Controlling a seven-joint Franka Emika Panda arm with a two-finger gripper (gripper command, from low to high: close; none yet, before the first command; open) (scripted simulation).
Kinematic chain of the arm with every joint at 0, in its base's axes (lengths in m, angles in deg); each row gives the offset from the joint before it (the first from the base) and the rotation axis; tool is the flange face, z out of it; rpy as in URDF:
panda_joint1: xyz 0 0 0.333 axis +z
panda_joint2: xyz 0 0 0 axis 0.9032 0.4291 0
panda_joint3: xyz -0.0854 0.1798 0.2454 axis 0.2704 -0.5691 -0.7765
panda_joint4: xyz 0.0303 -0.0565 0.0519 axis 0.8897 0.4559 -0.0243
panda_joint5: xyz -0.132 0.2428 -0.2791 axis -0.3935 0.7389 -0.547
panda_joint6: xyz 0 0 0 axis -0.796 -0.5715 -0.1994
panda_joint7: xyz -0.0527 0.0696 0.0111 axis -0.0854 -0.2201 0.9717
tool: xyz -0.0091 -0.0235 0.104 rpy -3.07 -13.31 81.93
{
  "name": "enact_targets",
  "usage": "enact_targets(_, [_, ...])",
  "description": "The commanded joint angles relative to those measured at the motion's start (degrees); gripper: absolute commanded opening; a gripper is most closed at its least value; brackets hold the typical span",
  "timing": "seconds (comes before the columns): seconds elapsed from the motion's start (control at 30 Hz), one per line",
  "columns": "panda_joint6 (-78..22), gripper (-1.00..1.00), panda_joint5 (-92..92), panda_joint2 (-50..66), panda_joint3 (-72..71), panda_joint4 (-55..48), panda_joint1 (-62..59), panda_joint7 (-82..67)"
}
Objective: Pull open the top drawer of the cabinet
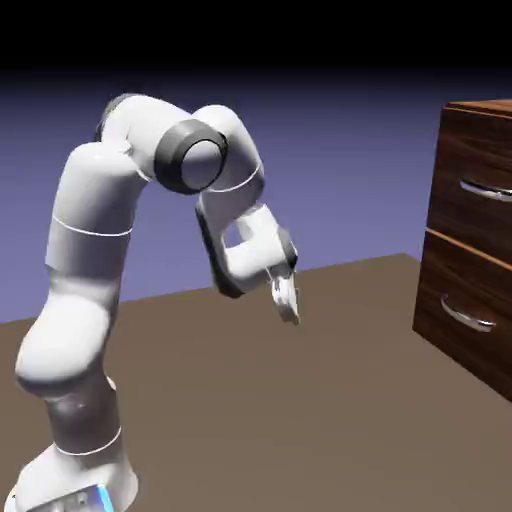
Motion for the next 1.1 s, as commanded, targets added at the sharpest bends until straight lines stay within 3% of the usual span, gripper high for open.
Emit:
enact_targets(0.0, [-0.4,0.0,-2.1,1.6,-1.3,-0.8,-0.7,-2.5])
enact_targets(1.07, [-14.7,0.0,-67.6,52.1,-43.1,-27.7,-21.5,-82.2])
